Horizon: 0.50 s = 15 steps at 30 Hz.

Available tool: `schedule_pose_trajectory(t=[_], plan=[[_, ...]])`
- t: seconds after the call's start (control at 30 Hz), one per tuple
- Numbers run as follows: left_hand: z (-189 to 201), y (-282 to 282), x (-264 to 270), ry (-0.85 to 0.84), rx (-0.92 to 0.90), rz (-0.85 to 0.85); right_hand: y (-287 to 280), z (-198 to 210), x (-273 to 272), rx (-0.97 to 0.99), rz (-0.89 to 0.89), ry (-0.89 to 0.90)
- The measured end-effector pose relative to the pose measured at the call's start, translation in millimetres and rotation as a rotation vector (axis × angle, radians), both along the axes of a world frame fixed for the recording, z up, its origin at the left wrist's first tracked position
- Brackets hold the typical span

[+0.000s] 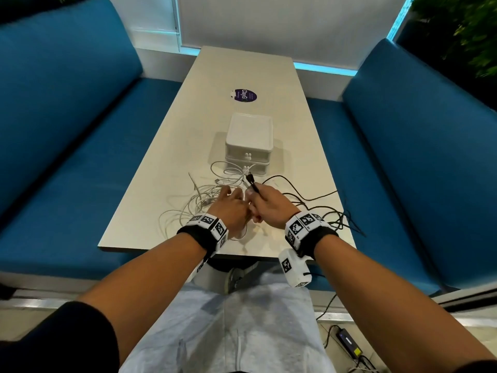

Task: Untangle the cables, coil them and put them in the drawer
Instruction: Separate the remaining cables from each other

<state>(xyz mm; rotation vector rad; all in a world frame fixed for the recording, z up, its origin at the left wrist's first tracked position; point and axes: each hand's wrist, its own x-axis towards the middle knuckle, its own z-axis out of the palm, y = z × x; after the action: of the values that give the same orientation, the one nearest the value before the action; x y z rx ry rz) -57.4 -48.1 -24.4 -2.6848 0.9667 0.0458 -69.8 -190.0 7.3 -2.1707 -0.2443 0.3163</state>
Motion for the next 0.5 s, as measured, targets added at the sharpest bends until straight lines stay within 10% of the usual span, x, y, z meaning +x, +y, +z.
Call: schedule_pose_trajectory(t=[0.27,0.5], plan=[[-8,10,8,-0.009,-0.150,-0.011,-24,-23,5,-0.689,0.059,-0.088],[-15,24,12,-0.017,-0.174,0.003,-83,-13,0,-0.810,-0.199,-0.027]])
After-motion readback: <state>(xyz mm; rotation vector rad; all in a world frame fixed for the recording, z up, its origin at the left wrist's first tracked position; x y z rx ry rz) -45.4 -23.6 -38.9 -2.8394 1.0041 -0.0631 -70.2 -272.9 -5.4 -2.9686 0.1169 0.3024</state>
